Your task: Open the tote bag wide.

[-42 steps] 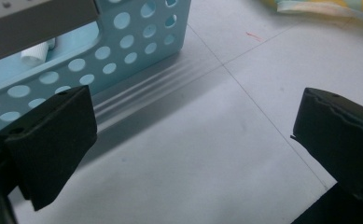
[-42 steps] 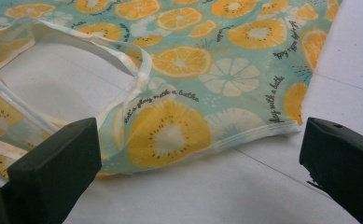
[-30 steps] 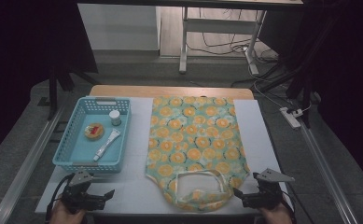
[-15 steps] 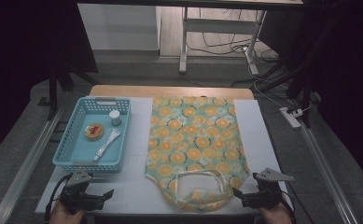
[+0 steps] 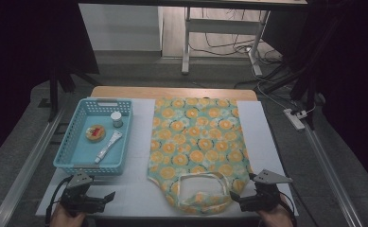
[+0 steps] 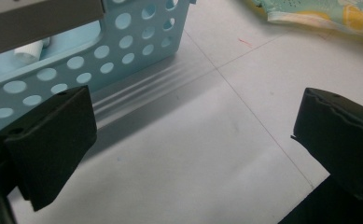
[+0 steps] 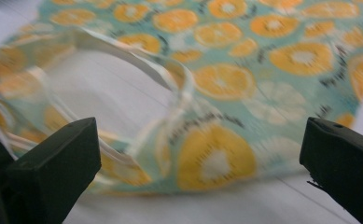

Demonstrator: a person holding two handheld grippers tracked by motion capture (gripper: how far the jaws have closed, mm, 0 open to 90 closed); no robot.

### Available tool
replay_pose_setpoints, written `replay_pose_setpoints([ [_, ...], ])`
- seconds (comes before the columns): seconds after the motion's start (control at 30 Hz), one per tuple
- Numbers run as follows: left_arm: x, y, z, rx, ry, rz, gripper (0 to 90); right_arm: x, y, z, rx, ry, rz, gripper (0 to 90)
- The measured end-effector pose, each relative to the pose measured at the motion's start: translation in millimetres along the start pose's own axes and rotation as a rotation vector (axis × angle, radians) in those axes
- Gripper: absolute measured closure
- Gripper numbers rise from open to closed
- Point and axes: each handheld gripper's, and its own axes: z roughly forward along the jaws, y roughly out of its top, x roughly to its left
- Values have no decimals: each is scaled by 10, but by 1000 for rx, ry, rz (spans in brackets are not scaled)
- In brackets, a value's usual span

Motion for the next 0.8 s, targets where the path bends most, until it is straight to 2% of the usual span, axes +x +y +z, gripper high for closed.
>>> replay_pose_setpoints([
  [0.1,-1,-1,-1,0,0,0,0,46,24,45,14,23,-20,0],
  [0.47,-5,-2,2,7,1,4,0,179,84,149,76,51,-66,0],
  [0.57,-2,-6,-2,7,-2,2,0,256,119,161,79,70,-94,0],
  [0.6,-1,-6,-3,6,-1,1,0,309,147,176,82,92,-114,0],
  [0.8,1,-5,2,6,-2,-2,0,463,209,272,106,130,-162,0],
])
